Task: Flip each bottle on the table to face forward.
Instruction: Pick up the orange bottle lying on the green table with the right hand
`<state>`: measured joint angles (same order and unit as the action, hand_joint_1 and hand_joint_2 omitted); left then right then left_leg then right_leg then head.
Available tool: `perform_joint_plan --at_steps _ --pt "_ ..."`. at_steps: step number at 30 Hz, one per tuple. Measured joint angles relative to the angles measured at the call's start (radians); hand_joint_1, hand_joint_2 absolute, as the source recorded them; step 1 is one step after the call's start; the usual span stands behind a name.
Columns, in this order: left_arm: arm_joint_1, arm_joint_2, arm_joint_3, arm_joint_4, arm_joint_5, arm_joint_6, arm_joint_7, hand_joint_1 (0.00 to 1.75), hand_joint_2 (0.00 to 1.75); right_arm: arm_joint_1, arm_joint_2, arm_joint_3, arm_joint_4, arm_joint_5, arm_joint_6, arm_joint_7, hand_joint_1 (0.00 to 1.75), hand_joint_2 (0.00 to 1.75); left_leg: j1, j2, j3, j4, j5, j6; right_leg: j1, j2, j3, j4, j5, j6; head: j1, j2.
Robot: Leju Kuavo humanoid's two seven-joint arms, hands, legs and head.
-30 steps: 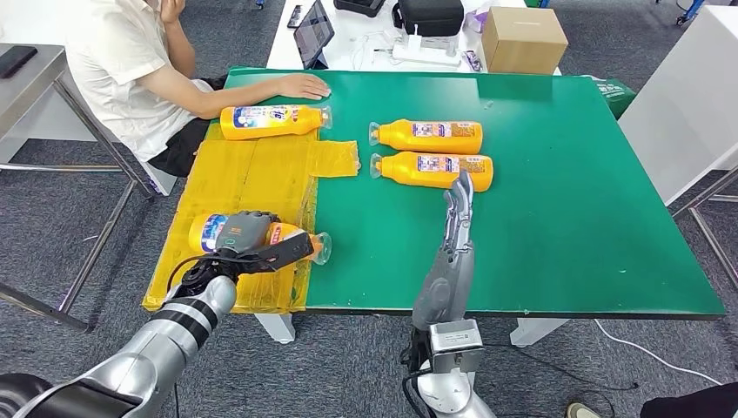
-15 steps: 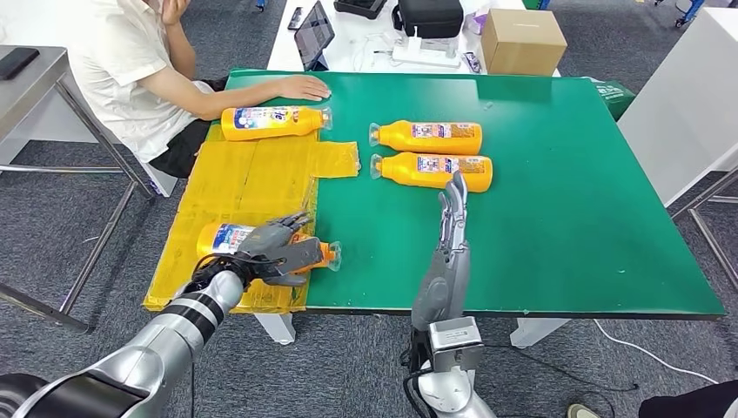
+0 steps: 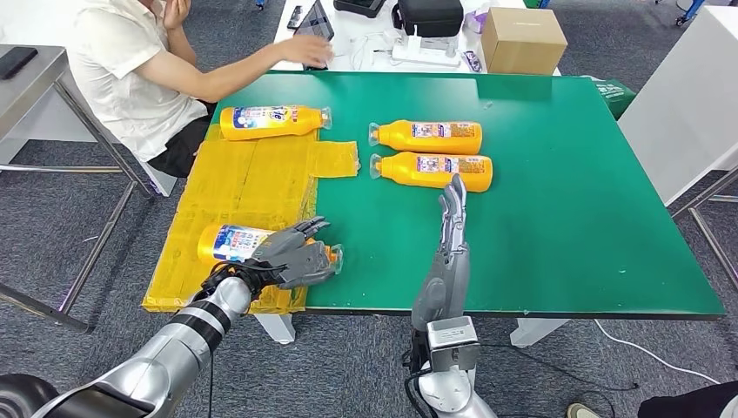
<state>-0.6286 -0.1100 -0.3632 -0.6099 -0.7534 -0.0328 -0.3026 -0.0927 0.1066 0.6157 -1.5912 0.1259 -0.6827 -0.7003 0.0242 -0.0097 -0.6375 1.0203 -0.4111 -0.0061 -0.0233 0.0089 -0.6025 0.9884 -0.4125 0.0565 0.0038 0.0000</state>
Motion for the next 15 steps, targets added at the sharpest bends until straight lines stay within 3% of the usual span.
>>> perform_joint_plan --at_steps 10,14,15 --pt "0.003 0.0 0.0 -0.002 0.003 0.004 -0.003 0.0 0.0 0.0 0.0 0.0 0.001 0.0 0.0 0.0 0.0 0.0 0.0 0.0 0.0 0.0 0.0 0.0 0.0 0.0 0.0 0.0 0.0 0.0 0.0 0.0" --pt "0.074 -0.01 0.013 -0.092 0.1 0.127 -0.068 0.0 1.75 0.004 -0.001 0.001 0.002 0.009 -0.007 0.0 0.0 0.0 0.0 0.0 -0.001 0.0 0.0 0.0 0.0 0.0 -0.001 0.0 0.0 0.0 0.0 0.0" --pt "0.106 -0.017 0.019 -0.137 0.147 0.167 -0.086 0.0 1.75 0.007 -0.001 0.001 0.002 0.021 -0.008 0.0 0.0 0.0 0.0 0.0 -0.001 0.0 0.0 0.0 0.0 0.0 -0.001 0.0 0.0 0.0 0.0 0.0"
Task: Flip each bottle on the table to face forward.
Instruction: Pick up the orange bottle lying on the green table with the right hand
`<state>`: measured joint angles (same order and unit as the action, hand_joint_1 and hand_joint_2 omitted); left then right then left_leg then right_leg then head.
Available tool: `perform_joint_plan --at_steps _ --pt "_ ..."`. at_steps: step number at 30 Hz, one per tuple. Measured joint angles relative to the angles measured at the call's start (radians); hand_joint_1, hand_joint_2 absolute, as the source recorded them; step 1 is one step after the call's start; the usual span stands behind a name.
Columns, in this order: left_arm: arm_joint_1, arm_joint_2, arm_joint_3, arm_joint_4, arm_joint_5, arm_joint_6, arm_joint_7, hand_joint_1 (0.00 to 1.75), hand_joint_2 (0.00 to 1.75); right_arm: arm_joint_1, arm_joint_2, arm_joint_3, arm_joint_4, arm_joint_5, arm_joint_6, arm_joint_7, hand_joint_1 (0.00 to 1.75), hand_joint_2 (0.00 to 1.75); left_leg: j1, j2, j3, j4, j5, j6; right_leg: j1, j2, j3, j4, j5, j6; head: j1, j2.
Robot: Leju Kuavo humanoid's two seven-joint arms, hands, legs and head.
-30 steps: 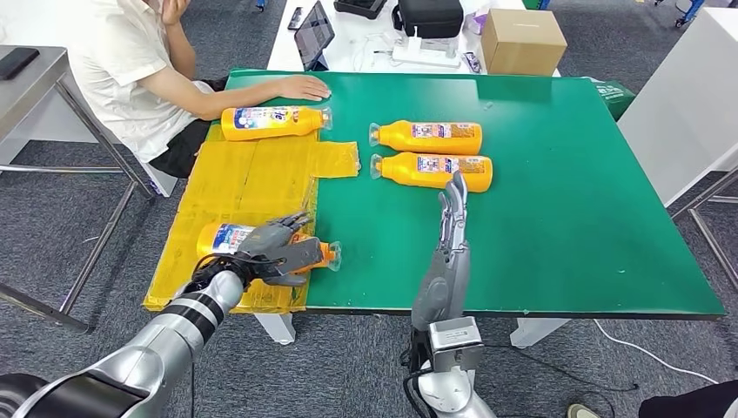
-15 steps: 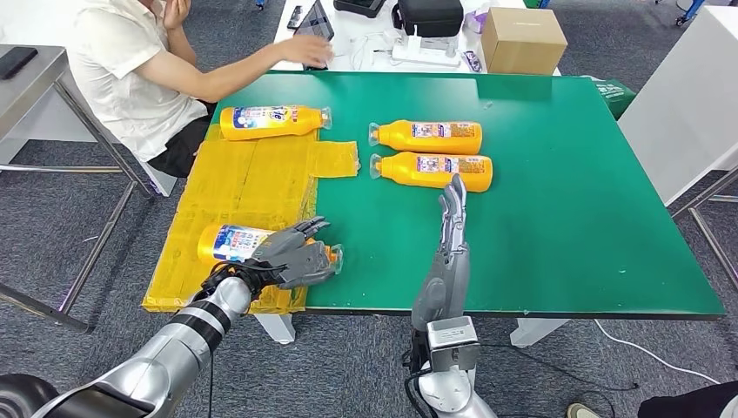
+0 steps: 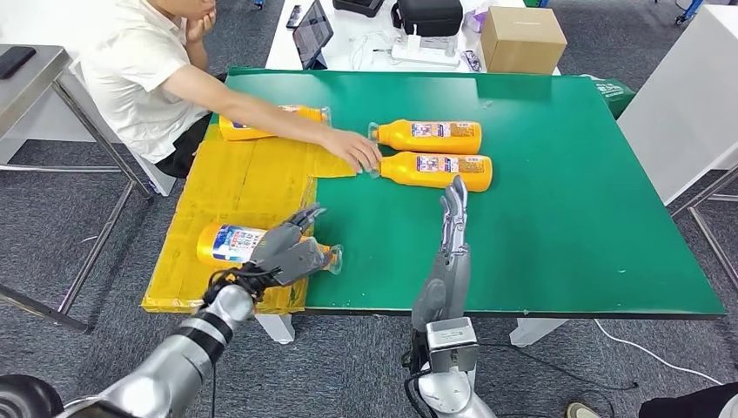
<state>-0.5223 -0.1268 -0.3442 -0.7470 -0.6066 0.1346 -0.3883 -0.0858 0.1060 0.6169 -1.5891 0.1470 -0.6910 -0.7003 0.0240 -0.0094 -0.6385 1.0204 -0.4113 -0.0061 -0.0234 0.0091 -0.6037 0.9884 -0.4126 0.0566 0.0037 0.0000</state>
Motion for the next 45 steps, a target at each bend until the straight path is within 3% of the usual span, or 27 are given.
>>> perform_joint_plan --at_steps 1,5,8,12,14,16,22,28,31,36,45 --pt "0.035 -0.008 0.005 -0.051 0.051 0.038 -0.015 0.0 1.75 0.005 0.001 -0.001 0.0 0.019 -0.001 0.0 0.0 0.0 0.0 0.0 0.0 0.0 0.0 0.0 0.0 0.0 0.0 0.0 0.0 0.0 0.0 0.0" --pt "0.162 -0.038 0.007 -0.241 0.229 0.206 -0.05 0.0 1.75 0.036 0.026 -0.028 0.001 0.136 -0.004 0.0 0.0 1.75 0.0 0.0 -0.002 0.0 -0.001 0.0 0.0 0.0 -0.002 0.0 -0.001 0.0 0.0 0.0" --pt "0.216 -0.048 -0.003 -0.346 0.351 0.352 -0.084 0.0 1.75 0.058 0.054 -0.081 0.002 0.305 -0.008 0.0 0.0 1.75 0.0 0.0 -0.003 0.0 -0.001 0.0 0.0 0.0 -0.004 0.0 -0.001 0.0 0.0 0.0" --pt "0.284 -0.056 0.006 -0.482 0.746 0.44 -0.15 0.0 1.75 0.06 0.067 -0.266 -0.006 0.732 -0.01 0.0 0.0 1.75 0.0 0.0 -0.003 0.0 -0.001 0.0 0.0 0.0 -0.003 0.0 0.0 0.0 0.0 0.0" --pt "0.324 -0.048 0.008 -0.551 0.895 0.41 -0.136 0.0 1.75 0.062 0.058 -0.369 -0.011 0.787 -0.01 0.002 0.0 1.75 0.0 -0.001 -0.003 0.0 -0.001 0.001 0.0 -0.001 -0.002 0.0 0.0 0.0 0.0 0.0" --pt "0.367 -0.034 0.008 -0.618 0.951 0.371 -0.12 0.0 1.75 0.071 0.051 -0.438 -0.021 0.745 -0.01 0.004 0.0 1.75 -0.001 -0.001 -0.004 0.0 -0.001 0.001 -0.001 -0.001 -0.003 0.0 0.0 0.0 0.0 0.0" --pt "0.449 -0.009 -0.005 -0.768 0.983 0.332 -0.102 0.0 1.75 0.108 0.052 -0.508 -0.083 0.711 -0.011 0.005 0.0 1.75 0.0 0.0 -0.004 0.0 -0.001 0.001 0.0 -0.001 -0.005 -0.001 0.0 0.0 0.0 0.0" --pt "0.476 -0.004 -0.026 -0.811 0.971 0.332 -0.105 0.0 1.75 0.111 0.065 -0.571 -0.07 0.824 -0.01 0.005 0.0 1.75 0.0 0.0 -0.004 0.0 -0.002 0.0 0.0 -0.001 -0.004 -0.001 -0.001 0.0 0.0 0.0" --pt "0.502 -0.003 -0.028 -0.829 0.94 0.329 -0.126 0.0 1.75 0.097 0.054 -0.622 0.022 0.866 -0.01 0.005 0.0 1.75 -0.001 -0.001 -0.004 0.0 -0.001 0.0 0.0 -0.001 -0.004 -0.001 -0.001 0.0 0.0 0.0" --pt "0.546 0.001 -0.048 -0.851 0.839 0.333 -0.166 0.0 1.75 0.026 0.003 -0.757 0.234 1.043 -0.01 0.006 0.0 1.75 -0.002 -0.001 -0.005 0.0 -0.001 0.001 -0.001 -0.001 -0.004 -0.001 0.0 0.001 0.0 0.0" --pt "0.572 0.002 -0.083 -0.858 0.725 0.378 -0.19 0.0 1.75 -0.081 -0.051 -0.859 0.508 1.108 -0.01 0.035 0.0 1.75 -0.001 -0.001 -0.005 0.0 -0.001 0.001 0.0 -0.001 -0.005 -0.001 0.0 0.001 0.0 0.0"
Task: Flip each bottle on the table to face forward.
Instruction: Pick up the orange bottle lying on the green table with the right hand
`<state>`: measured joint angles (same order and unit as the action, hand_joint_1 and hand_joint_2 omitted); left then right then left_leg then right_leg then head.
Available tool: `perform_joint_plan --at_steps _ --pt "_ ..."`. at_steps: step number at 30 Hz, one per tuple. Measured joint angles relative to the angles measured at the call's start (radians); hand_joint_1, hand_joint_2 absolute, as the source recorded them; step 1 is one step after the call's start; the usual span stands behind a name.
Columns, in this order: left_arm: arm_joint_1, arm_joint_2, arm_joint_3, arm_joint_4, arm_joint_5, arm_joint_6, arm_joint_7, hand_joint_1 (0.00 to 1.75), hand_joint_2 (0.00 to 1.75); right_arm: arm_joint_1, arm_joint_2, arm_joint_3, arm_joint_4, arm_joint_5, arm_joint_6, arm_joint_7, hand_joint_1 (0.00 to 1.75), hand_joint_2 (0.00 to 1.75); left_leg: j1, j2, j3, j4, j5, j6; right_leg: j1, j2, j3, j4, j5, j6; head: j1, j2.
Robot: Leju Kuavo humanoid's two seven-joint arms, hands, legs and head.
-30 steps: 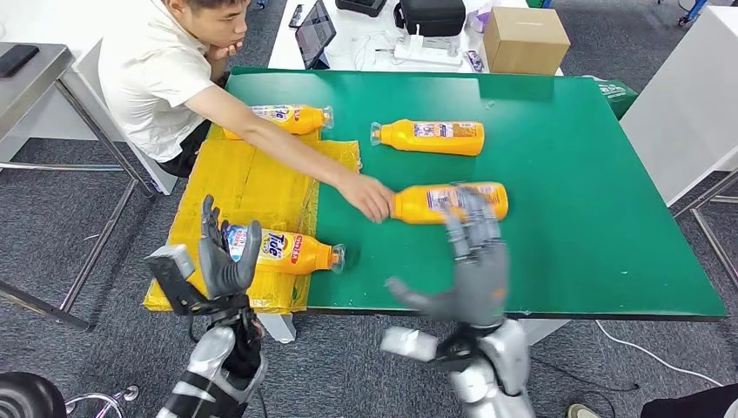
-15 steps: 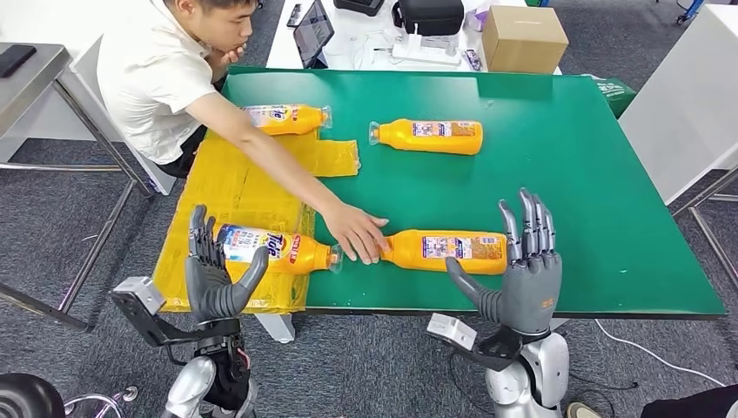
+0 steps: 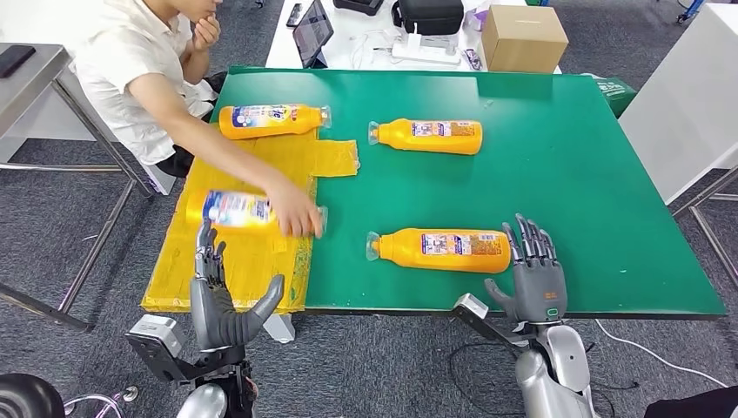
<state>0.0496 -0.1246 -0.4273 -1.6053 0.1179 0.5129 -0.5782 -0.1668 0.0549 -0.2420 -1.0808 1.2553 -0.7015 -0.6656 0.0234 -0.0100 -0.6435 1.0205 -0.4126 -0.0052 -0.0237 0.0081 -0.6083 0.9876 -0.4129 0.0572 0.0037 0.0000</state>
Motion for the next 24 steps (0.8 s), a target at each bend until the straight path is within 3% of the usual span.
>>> perform_joint_plan --at_steps 8,24 --pt "-0.001 0.0 -0.016 0.008 -0.069 0.02 -0.008 0.0 1.75 -0.086 -0.019 0.021 0.223 -0.008 0.0 0.016 0.0 1.75 0.0 0.0 0.0 0.0 0.0 0.0 0.0 0.0 0.0 0.0 0.0 0.0 0.0 0.0" --pt "-0.044 -0.006 -0.085 0.066 -0.059 0.0 0.01 0.0 1.75 -0.245 -0.016 0.122 0.509 -0.036 -0.001 0.05 0.0 1.75 0.0 0.0 0.0 0.0 0.0 0.0 0.0 0.0 0.0 0.0 0.0 0.0 0.0 0.0"
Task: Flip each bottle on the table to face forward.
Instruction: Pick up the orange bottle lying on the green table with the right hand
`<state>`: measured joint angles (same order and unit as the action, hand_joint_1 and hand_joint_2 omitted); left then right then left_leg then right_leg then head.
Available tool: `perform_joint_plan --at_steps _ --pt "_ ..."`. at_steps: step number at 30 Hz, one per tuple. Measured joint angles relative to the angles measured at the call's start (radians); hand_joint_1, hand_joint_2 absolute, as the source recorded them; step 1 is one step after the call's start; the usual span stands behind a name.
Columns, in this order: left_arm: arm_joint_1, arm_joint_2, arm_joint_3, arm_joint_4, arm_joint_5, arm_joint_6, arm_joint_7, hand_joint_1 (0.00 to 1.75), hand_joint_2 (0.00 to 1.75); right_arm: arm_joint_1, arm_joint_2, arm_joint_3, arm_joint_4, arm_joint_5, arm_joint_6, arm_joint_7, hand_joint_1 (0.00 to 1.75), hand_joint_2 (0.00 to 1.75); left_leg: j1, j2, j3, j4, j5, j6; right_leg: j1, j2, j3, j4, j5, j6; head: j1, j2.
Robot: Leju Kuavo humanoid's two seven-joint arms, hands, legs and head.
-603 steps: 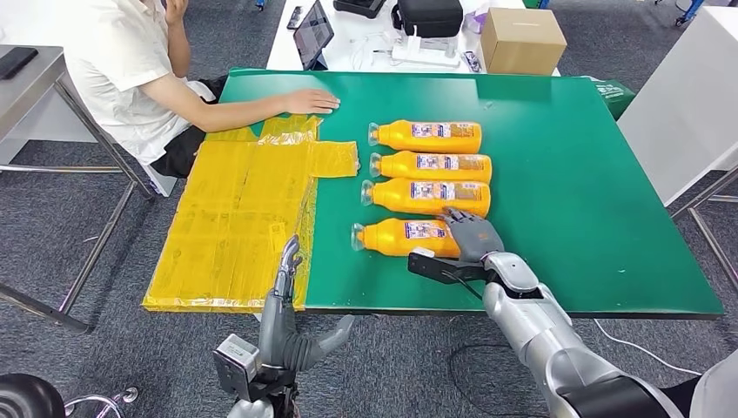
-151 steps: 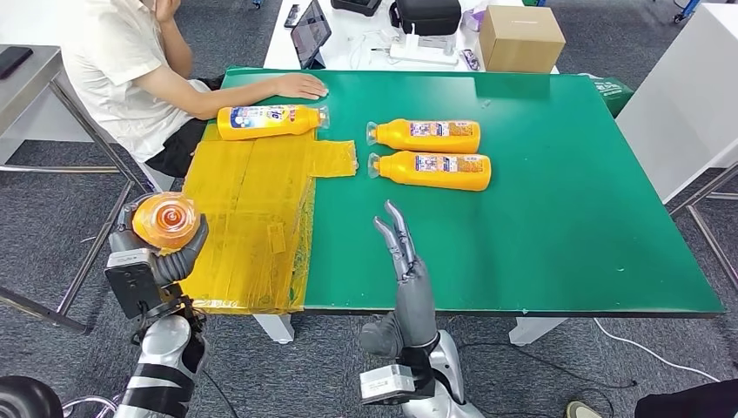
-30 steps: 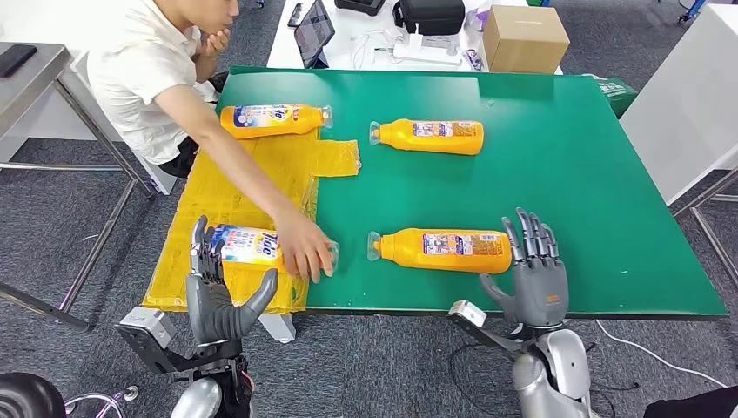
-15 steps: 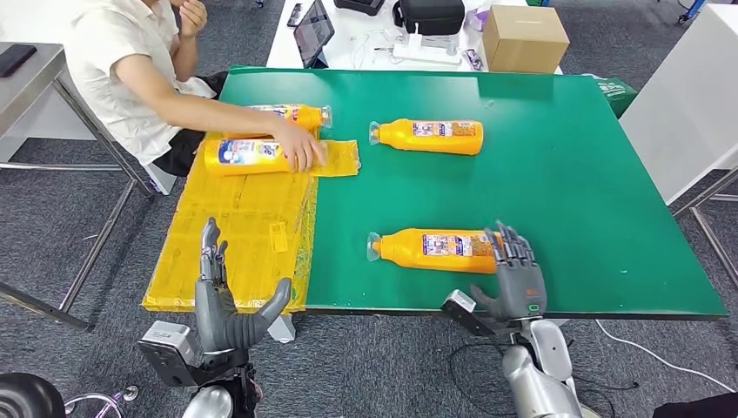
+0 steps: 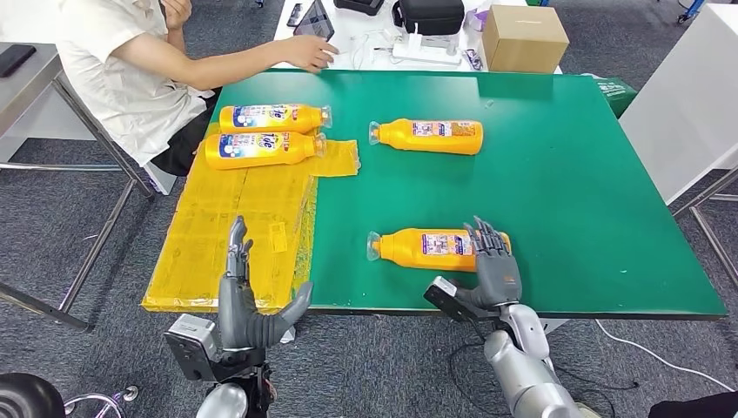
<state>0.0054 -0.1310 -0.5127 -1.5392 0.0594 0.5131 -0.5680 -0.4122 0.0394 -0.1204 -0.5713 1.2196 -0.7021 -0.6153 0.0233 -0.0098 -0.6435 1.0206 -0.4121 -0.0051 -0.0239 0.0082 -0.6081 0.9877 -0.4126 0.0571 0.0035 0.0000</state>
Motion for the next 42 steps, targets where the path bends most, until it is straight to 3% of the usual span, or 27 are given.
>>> perform_joint_plan --at_steps 14,20,25,33,35,37,39,42 --pt "-0.033 -0.007 -0.028 0.044 0.033 -0.019 0.03 0.0 1.75 -0.064 -0.004 0.097 0.104 0.013 -0.001 0.055 0.0 1.75 0.0 0.001 0.002 0.0 0.0 0.0 0.0 0.0 0.001 0.0 0.0 0.0 0.0 0.0" --pt "-0.043 -0.012 -0.044 0.06 0.072 -0.043 0.065 0.0 1.75 -0.107 -0.011 0.127 0.141 0.001 0.046 0.201 0.0 1.75 0.0 0.001 0.004 0.0 0.0 0.0 0.0 0.0 0.002 0.0 0.0 0.0 0.0 0.0" --pt "-0.046 -0.011 -0.058 0.064 0.097 -0.067 0.114 0.0 1.75 -0.16 -0.025 0.16 0.158 0.015 0.168 0.349 0.0 1.75 0.0 0.001 0.008 0.0 0.0 0.0 0.0 0.0 0.007 0.0 0.0 0.0 0.0 0.0" --pt "-0.046 -0.009 -0.059 0.064 0.104 -0.08 0.131 0.0 1.75 -0.183 -0.041 0.197 0.16 0.028 0.217 0.4 0.0 1.75 0.0 0.0 0.011 0.0 0.0 0.001 0.0 0.0 0.011 -0.001 0.0 0.0 0.0 0.0" --pt "-0.046 -0.009 -0.059 0.064 0.104 -0.089 0.136 0.0 1.75 -0.184 -0.043 0.206 0.16 0.029 0.222 0.406 0.75 1.75 0.0 0.0 0.012 0.0 0.0 0.001 0.0 0.0 0.011 -0.001 0.0 0.0 0.0 0.0" --pt "-0.046 -0.009 -0.059 0.064 0.105 -0.099 0.145 0.0 1.75 -0.186 -0.046 0.215 0.16 0.029 0.234 0.409 1.61 1.75 0.0 0.0 0.012 0.0 0.0 0.001 0.0 0.0 0.012 -0.001 0.0 0.0 0.0 0.0" --pt "-0.046 -0.009 -0.059 0.064 0.107 -0.107 0.152 0.0 1.75 -0.187 -0.049 0.224 0.16 0.024 0.252 0.407 1.73 1.75 0.0 0.0 0.012 0.0 0.0 0.001 0.0 0.0 0.012 -0.001 0.0 0.0 0.0 0.0" --pt "-0.046 -0.009 -0.059 0.064 0.107 -0.119 0.16 0.0 1.75 -0.188 -0.054 0.235 0.16 0.001 0.279 0.39 1.75 1.75 0.0 0.0 0.012 0.0 0.0 0.001 0.0 0.0 0.012 -0.001 0.0 0.0 0.0 0.0"
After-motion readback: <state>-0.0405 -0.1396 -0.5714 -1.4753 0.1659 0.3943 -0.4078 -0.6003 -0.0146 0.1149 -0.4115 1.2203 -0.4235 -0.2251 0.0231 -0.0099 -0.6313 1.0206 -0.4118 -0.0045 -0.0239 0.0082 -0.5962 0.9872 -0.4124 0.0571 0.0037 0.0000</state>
